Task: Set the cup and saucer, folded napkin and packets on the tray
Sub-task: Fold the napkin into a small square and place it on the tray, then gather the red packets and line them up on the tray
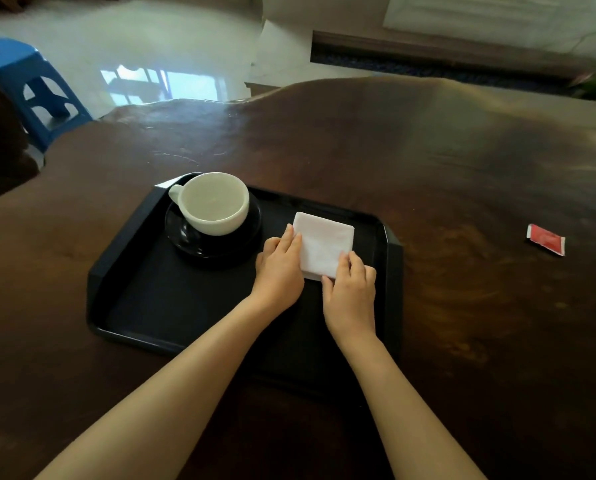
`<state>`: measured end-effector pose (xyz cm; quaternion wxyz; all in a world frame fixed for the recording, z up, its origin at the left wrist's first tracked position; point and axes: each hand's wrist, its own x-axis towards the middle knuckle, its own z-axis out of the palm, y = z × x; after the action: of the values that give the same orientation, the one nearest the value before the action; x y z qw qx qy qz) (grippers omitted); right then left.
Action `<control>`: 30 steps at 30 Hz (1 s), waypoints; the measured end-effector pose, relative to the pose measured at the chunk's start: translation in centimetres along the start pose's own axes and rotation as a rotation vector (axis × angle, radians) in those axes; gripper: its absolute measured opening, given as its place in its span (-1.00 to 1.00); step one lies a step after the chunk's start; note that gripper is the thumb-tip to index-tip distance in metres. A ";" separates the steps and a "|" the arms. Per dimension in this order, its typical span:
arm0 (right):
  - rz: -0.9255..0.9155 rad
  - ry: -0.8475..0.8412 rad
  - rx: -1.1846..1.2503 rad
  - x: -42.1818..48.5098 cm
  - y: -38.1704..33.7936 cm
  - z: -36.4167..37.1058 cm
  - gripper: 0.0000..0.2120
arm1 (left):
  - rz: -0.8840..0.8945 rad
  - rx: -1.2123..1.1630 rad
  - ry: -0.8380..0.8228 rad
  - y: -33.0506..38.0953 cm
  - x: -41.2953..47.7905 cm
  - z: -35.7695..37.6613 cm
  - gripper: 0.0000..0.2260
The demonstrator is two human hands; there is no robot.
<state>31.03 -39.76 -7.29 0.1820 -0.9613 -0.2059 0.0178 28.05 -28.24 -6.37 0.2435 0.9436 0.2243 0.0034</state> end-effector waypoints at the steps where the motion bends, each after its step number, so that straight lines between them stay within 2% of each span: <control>1: 0.002 -0.003 -0.004 0.0 0.0 0.0 -0.47 | 0.004 -0.003 -0.017 0.0 0.1 -0.2 -0.49; 6: -0.040 -0.084 0.035 0.0 0.7 -1.3 -0.44 | 0.028 -0.006 -0.051 0.2 -0.1 -1.0 -0.56; 10: -0.096 -0.188 0.117 -0.3 1.9 -4.0 -0.43 | 0.061 0.093 -0.003 1.6 -1.1 -2.0 -0.59; 16: -0.189 -0.216 0.176 0.3 7.5 -12.1 -0.54 | 0.152 0.053 0.025 8.6 -2.1 -2.8 -0.57; 22: -0.060 -0.210 0.173 -1.0 18.4 -18.1 -0.59 | 0.228 -0.021 0.018 19.5 -2.6 0.8 -0.59; 30: 0.197 -0.135 0.080 -2.2 37.7 -21.8 -0.64 | 0.282 -0.050 -0.179 34.7 -2.1 12.2 -0.54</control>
<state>46.09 -80.17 -0.52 0.2033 -0.9655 -0.1214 0.1087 42.18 -61.81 -0.97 0.2830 0.9559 0.0667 -0.0410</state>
